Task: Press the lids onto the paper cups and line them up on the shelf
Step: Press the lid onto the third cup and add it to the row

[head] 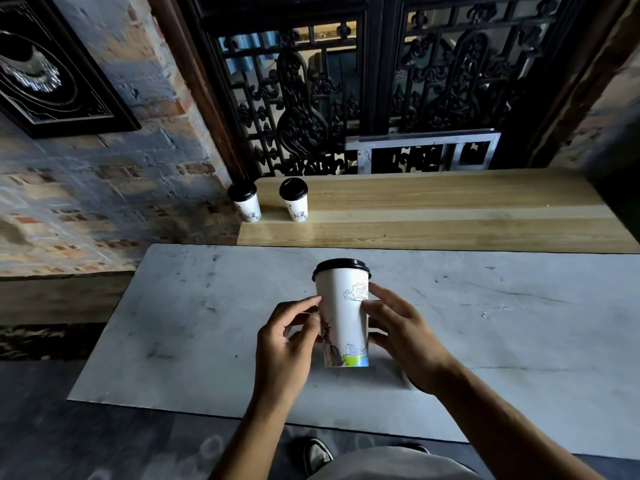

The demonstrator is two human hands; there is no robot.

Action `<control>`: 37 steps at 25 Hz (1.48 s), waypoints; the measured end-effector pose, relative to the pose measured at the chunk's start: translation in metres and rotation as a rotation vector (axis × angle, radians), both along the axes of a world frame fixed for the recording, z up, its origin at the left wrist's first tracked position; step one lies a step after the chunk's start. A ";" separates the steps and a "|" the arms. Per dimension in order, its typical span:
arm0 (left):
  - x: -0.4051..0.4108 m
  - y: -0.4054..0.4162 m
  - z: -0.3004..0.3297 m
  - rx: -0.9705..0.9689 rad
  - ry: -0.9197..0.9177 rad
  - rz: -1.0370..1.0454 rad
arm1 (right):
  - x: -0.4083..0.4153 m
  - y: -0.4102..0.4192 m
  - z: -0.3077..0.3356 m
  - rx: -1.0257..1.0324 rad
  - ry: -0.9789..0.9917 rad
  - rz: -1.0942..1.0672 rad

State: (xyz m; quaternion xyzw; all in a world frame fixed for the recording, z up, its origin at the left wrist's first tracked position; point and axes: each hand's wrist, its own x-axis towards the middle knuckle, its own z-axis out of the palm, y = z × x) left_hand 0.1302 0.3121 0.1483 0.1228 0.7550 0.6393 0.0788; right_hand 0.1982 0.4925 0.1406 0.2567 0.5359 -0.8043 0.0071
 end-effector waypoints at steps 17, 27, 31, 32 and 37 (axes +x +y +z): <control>0.005 0.005 -0.005 0.049 -0.042 -0.008 | 0.006 0.004 -0.003 0.035 0.100 0.001; 0.012 0.009 -0.003 0.097 -0.132 0.047 | 0.006 0.008 -0.014 0.011 0.116 -0.010; 0.017 0.010 -0.003 0.073 -0.147 0.040 | 0.005 0.008 -0.017 -0.015 0.154 0.032; 0.016 0.008 -0.005 0.076 -0.145 0.048 | 0.005 0.008 -0.018 -0.044 0.152 0.024; 0.015 0.001 -0.014 0.041 -0.110 0.064 | 0.007 0.008 -0.023 -0.038 0.172 -0.014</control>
